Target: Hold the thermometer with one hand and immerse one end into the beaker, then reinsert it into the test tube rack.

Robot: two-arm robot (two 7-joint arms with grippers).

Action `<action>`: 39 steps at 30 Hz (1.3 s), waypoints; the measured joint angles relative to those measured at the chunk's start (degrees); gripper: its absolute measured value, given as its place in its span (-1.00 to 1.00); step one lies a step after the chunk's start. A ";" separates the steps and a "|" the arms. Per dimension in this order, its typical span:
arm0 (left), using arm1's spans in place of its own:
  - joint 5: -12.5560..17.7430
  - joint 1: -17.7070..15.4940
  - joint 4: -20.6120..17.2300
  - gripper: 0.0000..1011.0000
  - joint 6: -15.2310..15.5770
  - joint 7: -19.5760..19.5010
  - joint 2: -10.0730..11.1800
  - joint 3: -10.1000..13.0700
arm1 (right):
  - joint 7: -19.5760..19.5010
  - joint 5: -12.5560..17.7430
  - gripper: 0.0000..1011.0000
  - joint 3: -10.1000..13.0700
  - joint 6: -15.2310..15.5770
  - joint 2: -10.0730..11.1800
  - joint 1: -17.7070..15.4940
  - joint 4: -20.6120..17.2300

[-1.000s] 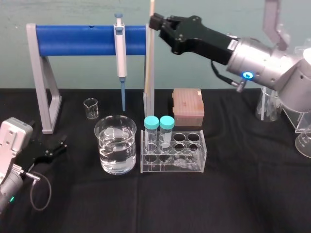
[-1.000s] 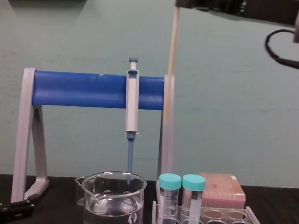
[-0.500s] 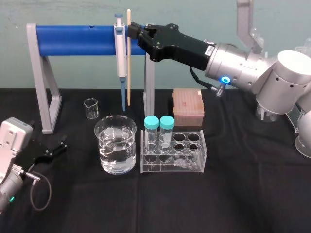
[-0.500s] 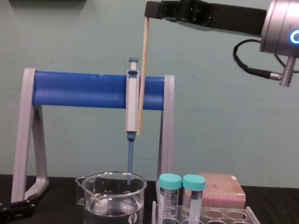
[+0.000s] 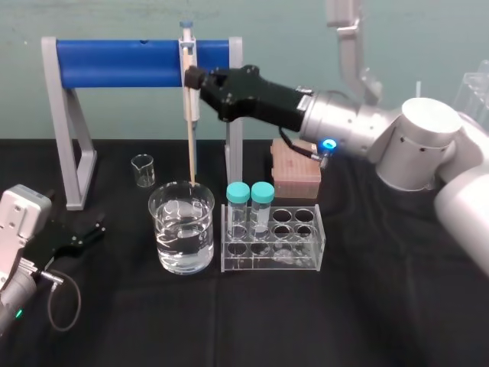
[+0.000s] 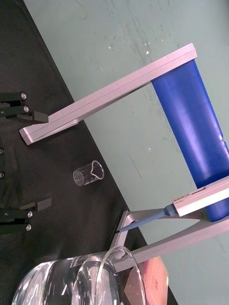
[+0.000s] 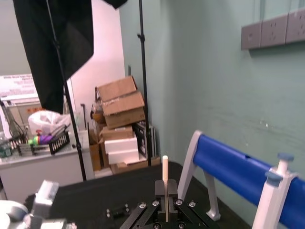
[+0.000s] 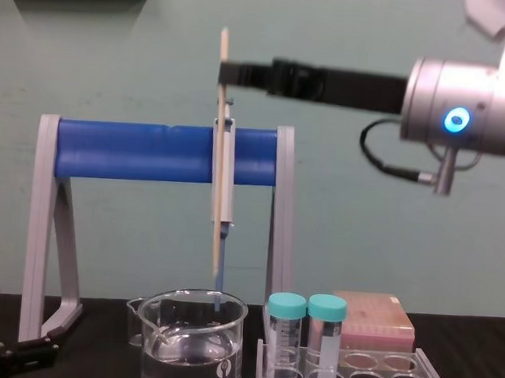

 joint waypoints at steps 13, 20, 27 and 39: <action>0.00 0.00 0.00 0.99 0.00 0.00 0.00 0.00 | 2.15 -2.88 -0.92 -1.08 -2.09 -4.09 0.52 7.38; 0.00 0.00 0.00 0.99 0.00 0.00 0.00 0.00 | 2.34 -3.77 -0.92 -0.87 -1.89 -5.34 0.53 9.03; 0.00 0.00 0.00 0.99 0.00 0.00 0.00 0.00 | 2.39 -4.66 -0.92 -0.80 -1.70 -6.07 0.34 10.17; 0.00 0.00 0.00 0.99 0.00 0.00 0.00 0.00 | 2.59 -6.03 -0.92 -0.67 -1.59 -6.90 -0.04 11.48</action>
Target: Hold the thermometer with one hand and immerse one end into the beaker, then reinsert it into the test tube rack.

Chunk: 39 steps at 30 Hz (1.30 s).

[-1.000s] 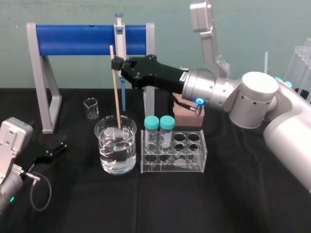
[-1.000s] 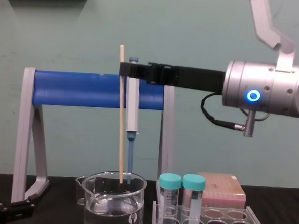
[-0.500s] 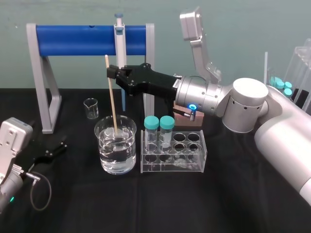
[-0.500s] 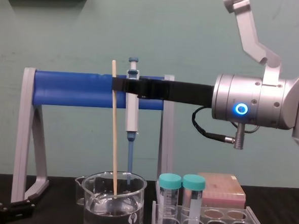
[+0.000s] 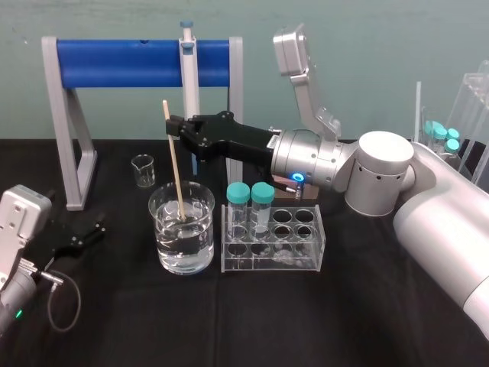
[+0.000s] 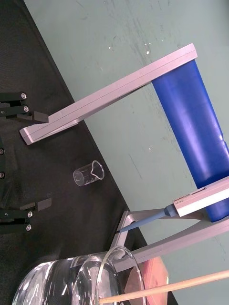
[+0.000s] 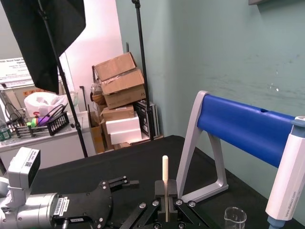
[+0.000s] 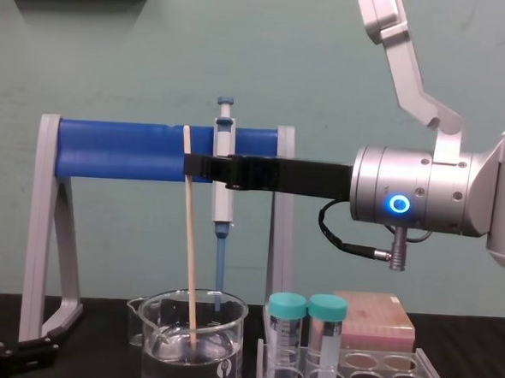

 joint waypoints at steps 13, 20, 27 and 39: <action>0.00 0.00 0.00 0.99 0.00 0.00 0.00 0.00 | 0.13 -1.06 -0.92 0.20 0.38 -0.83 0.02 0.79; 0.00 0.00 0.00 0.99 0.00 0.00 0.00 0.00 | 0.18 -1.42 -0.92 0.43 0.35 -1.23 -0.01 1.28; 0.00 0.00 0.00 0.99 0.00 0.00 0.00 0.00 | 0.57 -1.75 -0.92 0.49 0.24 -1.54 0.21 2.03; 0.00 0.00 0.00 0.99 0.00 0.00 0.00 0.00 | 0.98 -2.21 -0.92 0.63 0.15 -1.79 0.35 3.02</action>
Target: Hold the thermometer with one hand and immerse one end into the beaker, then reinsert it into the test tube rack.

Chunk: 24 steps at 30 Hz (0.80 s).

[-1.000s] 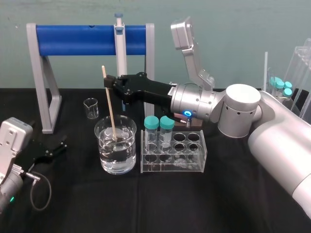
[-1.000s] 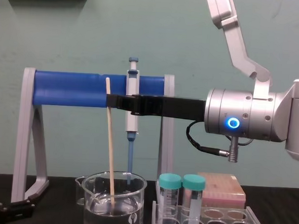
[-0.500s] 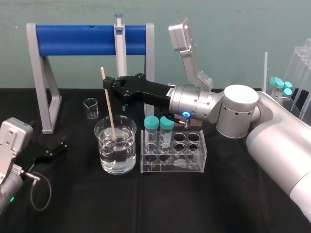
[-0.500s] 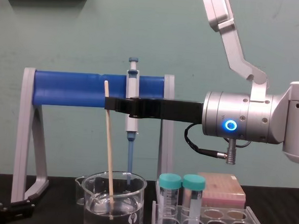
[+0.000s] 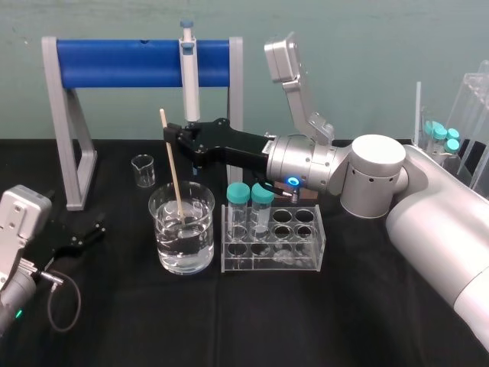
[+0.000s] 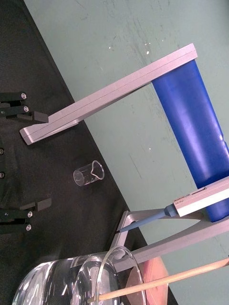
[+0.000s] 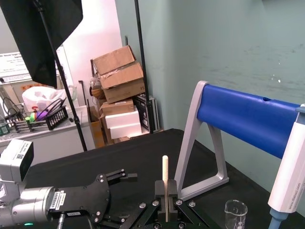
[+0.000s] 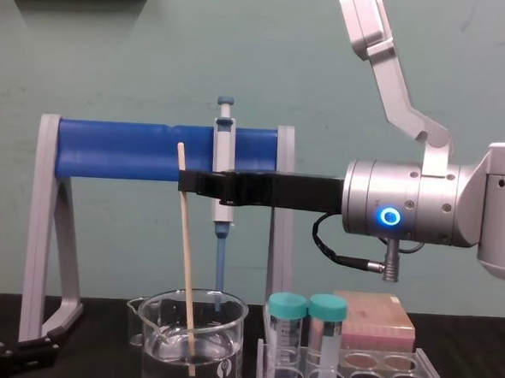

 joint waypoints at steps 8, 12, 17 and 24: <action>0.00 0.00 0.00 0.99 0.00 0.00 0.00 0.00 | 0.29 -0.10 -0.92 0.00 0.02 -0.09 0.02 0.31; 0.00 0.00 0.00 0.99 0.00 0.00 0.00 0.00 | 0.28 -0.10 -0.92 0.00 0.04 -0.08 0.02 0.28; 0.00 0.01 0.00 0.99 0.00 0.00 0.00 0.00 | 0.26 -0.10 -0.92 0.00 0.04 -0.05 0.02 0.23; 0.00 0.00 0.00 0.99 0.00 0.00 0.00 0.00 | 0.23 -0.09 -0.92 -0.03 0.04 -0.03 0.01 0.20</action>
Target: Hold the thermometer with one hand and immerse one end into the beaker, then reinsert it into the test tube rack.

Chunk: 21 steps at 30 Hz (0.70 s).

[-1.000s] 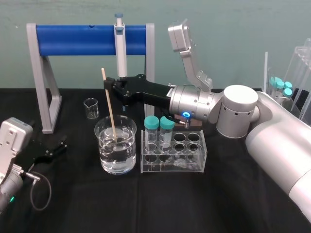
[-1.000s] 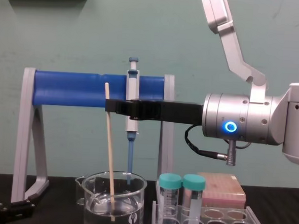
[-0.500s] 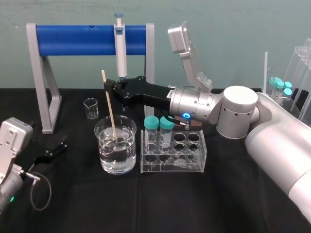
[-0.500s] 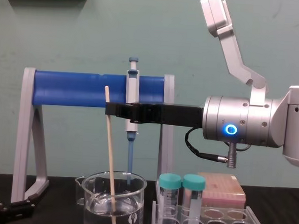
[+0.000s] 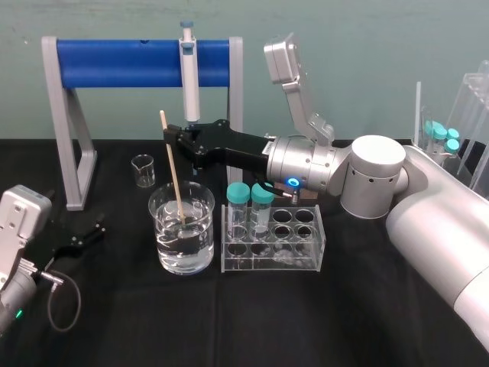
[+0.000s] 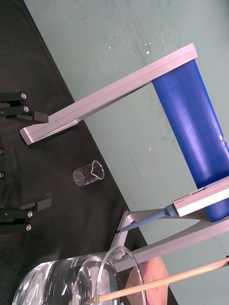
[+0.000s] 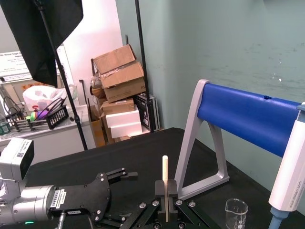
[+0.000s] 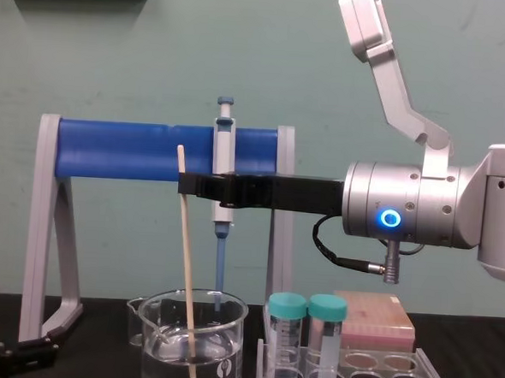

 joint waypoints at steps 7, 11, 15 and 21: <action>0.00 0.00 0.00 0.99 0.00 0.00 0.00 0.00 | -0.01 0.02 -0.92 0.00 0.00 0.01 0.00 -0.05; 0.00 0.00 0.00 0.99 0.00 0.00 0.00 0.00 | -0.01 0.03 -0.92 0.00 0.00 0.00 0.00 -0.06; 0.00 0.00 0.00 0.99 0.00 0.00 0.00 0.00 | -0.01 0.04 -0.92 0.00 0.00 0.00 0.00 -0.07; 0.00 0.00 0.00 0.99 0.00 0.00 0.00 0.00 | -0.02 0.05 -0.92 0.00 0.00 0.00 0.00 -0.07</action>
